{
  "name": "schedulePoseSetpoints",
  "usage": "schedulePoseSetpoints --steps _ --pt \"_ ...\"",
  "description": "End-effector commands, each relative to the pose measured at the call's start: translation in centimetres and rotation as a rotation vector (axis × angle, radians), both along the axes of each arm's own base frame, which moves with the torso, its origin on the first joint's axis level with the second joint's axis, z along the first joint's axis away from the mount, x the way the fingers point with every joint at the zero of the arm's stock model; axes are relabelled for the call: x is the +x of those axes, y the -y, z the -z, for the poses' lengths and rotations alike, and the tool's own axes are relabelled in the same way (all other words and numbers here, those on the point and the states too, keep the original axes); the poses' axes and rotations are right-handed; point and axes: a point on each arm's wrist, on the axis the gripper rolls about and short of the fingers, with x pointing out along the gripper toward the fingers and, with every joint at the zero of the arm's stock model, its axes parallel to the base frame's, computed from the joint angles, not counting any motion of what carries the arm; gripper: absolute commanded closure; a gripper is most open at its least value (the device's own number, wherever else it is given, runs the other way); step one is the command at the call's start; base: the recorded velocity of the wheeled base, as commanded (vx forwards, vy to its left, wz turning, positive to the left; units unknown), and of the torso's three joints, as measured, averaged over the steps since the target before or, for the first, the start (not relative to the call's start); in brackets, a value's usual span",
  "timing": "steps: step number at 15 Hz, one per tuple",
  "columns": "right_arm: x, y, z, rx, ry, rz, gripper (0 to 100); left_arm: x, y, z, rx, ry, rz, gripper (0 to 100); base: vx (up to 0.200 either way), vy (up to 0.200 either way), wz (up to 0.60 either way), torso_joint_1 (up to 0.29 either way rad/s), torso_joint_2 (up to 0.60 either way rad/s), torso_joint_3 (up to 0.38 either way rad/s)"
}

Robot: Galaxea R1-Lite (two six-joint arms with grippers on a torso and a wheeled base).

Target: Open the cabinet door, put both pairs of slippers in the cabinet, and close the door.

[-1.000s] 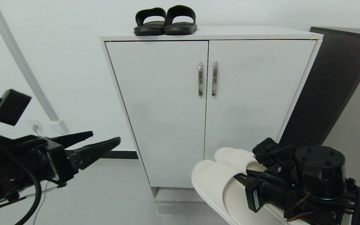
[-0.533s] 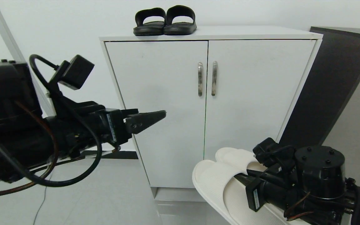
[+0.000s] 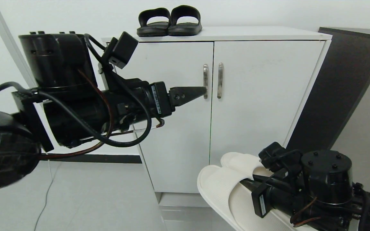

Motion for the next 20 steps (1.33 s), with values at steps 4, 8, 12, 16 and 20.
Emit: schedulePoseSetpoints --steps 4,8,12,16,20 --pt "0.0 -0.1 0.0 0.000 0.000 -0.002 100 2.2 1.6 -0.5 -0.052 -0.030 0.026 0 0.000 0.000 0.00 0.000 0.00 0.000" --pt "0.0 0.0 0.1 -0.002 -0.002 -0.002 100 3.2 2.4 -0.6 -0.065 -0.010 0.111 0 0.000 0.000 0.00 0.000 0.00 0.000" --pt "0.0 0.0 0.1 -0.004 -0.003 -0.002 100 4.7 4.5 -0.9 -0.074 0.009 0.193 0 0.000 0.000 0.00 0.000 0.00 0.000" --pt "-0.1 0.0 0.2 -0.006 -0.005 -0.002 100 7.8 6.6 -0.5 -0.064 -0.005 0.203 0 0.000 0.000 0.00 0.000 0.00 0.000" --pt "0.1 -0.1 0.6 -0.017 -0.018 -0.008 100 9.1 7.4 -0.4 -0.059 -0.013 0.185 0 0.000 0.000 0.00 0.000 0.00 0.000"
